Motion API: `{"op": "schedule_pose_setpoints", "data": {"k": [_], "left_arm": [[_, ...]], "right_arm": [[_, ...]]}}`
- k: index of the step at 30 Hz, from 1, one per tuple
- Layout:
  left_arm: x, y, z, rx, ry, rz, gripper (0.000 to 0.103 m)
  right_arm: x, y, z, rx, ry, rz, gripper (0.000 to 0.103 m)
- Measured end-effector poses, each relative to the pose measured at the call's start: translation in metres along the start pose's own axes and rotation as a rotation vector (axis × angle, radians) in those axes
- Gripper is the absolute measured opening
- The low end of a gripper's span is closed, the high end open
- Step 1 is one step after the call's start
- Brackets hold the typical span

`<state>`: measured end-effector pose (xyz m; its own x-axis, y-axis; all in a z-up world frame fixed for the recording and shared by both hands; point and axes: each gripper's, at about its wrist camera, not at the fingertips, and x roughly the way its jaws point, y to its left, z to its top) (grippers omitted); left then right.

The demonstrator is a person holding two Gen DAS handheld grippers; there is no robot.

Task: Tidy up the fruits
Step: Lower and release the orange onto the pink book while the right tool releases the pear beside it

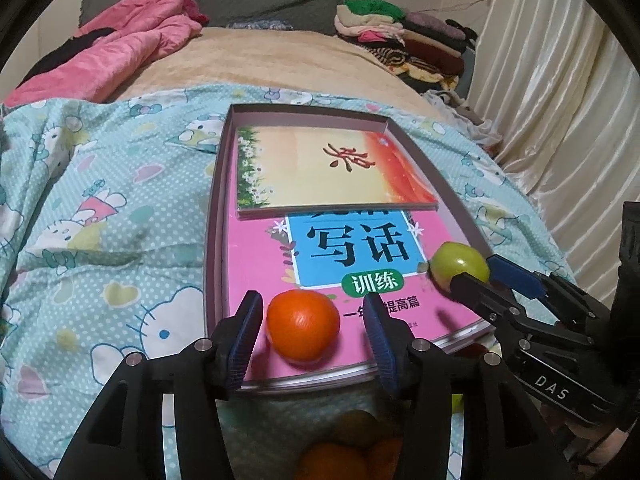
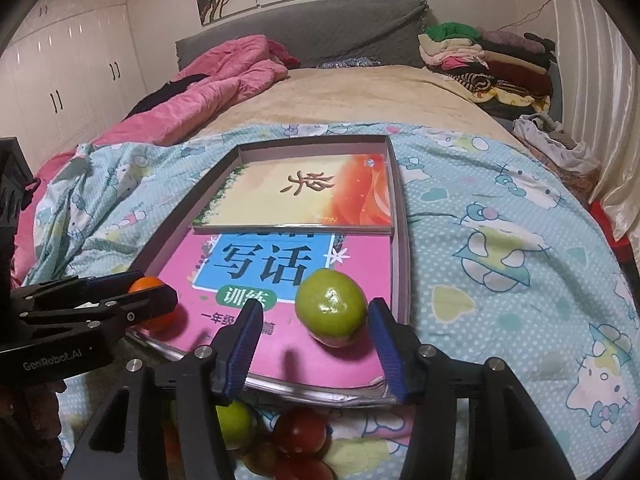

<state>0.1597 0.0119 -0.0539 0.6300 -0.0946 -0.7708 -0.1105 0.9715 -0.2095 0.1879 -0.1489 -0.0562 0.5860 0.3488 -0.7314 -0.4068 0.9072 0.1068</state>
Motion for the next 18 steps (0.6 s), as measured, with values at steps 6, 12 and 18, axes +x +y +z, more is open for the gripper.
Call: {"op": "schedule_pose_setpoints", "data": {"k": [6,12,18], "left_arm": [[-0.012,0.005,0.003,-0.021,-0.029,-0.012,0.066],[-0.027,0.013,0.006,-0.041,-0.056,-0.022,0.071],[-0.036,0.019,0.004,-0.046,-0.065,-0.017,0.072]], "right_arm": [[-0.010,0.002,0.004,-0.001,-0.040,0.020,0.061],[-0.022,-0.001,0.008,0.023,-0.084,0.039,0.067],[-0.034,-0.005,0.010,0.044,-0.117,0.037,0.073]]}}
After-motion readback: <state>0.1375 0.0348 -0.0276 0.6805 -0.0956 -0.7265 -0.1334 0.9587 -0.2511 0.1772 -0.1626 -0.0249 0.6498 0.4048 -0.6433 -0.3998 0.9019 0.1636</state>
